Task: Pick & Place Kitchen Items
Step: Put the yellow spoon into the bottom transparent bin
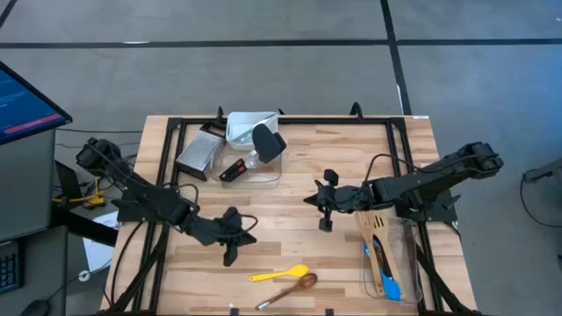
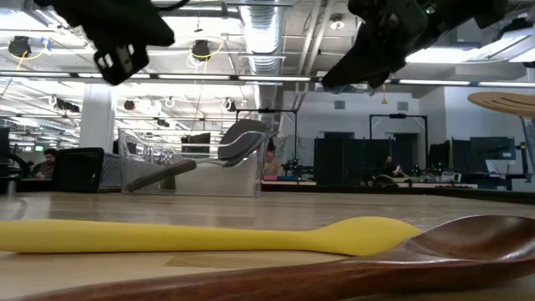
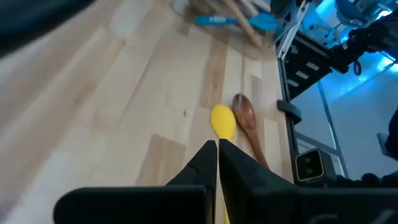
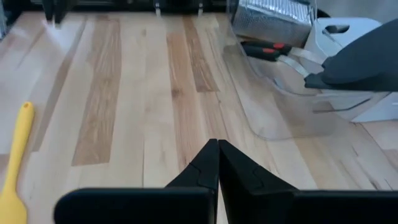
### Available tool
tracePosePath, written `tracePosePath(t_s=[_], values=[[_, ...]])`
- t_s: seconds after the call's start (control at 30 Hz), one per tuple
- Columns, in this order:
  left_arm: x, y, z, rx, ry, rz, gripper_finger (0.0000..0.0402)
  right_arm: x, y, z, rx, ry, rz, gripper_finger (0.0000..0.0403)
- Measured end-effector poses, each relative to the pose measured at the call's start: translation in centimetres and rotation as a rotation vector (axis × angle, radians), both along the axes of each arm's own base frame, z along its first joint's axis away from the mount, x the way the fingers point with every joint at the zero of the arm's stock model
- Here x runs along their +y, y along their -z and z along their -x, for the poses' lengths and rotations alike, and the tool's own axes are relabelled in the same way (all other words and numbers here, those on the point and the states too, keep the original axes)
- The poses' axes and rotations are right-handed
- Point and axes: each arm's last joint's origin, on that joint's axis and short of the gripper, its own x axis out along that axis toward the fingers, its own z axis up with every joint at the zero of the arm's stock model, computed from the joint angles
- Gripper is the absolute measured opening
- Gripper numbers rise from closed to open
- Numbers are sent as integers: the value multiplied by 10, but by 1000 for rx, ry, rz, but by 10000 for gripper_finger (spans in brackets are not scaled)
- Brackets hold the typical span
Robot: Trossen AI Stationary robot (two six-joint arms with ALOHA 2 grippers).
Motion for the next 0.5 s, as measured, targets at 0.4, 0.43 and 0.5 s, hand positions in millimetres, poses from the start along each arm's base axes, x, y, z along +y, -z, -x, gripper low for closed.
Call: tracePosePath(t_s=[0.4,0.43,0.5], values=[[-40,31,-21,35,21,112,1,9,-9,-4,-78,-214,-140,0],[-44,31,-24,35,27,111,1,12,-10,-4,-84,-249,-157,0],[-54,30,-30,28,47,77,1,17,-11,-3,-89,-292,-173,0]])
